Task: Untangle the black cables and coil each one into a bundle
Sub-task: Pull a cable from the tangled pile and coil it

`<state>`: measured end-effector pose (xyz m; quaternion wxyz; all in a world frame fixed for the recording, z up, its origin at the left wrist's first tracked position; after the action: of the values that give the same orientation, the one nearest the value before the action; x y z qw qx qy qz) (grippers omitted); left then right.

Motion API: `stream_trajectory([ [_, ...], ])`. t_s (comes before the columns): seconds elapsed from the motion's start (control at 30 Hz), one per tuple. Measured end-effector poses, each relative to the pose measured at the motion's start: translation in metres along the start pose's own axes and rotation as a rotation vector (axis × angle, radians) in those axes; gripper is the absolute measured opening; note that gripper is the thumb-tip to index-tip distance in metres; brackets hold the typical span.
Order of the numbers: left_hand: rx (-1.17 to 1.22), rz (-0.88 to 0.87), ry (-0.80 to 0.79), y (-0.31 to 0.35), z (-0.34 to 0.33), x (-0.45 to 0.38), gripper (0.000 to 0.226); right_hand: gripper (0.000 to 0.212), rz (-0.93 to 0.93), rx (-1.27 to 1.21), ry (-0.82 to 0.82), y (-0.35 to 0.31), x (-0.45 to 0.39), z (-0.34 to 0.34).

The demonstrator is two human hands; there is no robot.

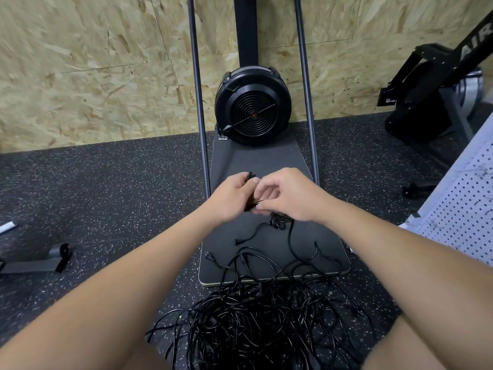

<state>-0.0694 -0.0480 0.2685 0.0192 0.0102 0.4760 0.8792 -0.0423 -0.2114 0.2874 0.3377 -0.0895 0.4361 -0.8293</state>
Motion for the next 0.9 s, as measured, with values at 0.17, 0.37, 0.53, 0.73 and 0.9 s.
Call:
stream_trajectory([
  [0.17,0.035,0.019,-0.099,0.013,-0.008,0.001,0.04,0.027,0.085,0.063,0.106,-0.003,0.003,0.009],
  [0.37,0.124,0.062,-0.136,-0.008,0.003,0.002,0.044,0.031,0.002,0.148,0.23,0.023,0.0,0.035],
  [0.53,0.254,0.028,-0.079,-0.003,0.008,0.003,0.045,0.023,-0.276,0.2,0.003,0.061,0.004,0.02],
  [0.73,0.305,0.073,0.076,-0.002,0.012,-0.004,0.042,0.028,-0.407,0.291,-0.398,0.082,0.015,-0.021],
  [0.9,0.327,0.164,0.164,-0.018,0.017,-0.007,0.046,0.018,-0.285,0.256,-0.384,0.079,0.01,-0.024],
])
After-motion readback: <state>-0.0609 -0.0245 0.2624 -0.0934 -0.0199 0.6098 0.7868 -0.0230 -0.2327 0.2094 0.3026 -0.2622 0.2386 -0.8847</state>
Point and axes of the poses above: each hand's wrist, its own x-axis away from the middle knuckle, its own z-axis out of the back of the hand, y = z × x, the point moved 5 cm from there along -x, towards the middle knuckle, and after that the axes turned 6 degrees about -x, right-handed, at the moved point
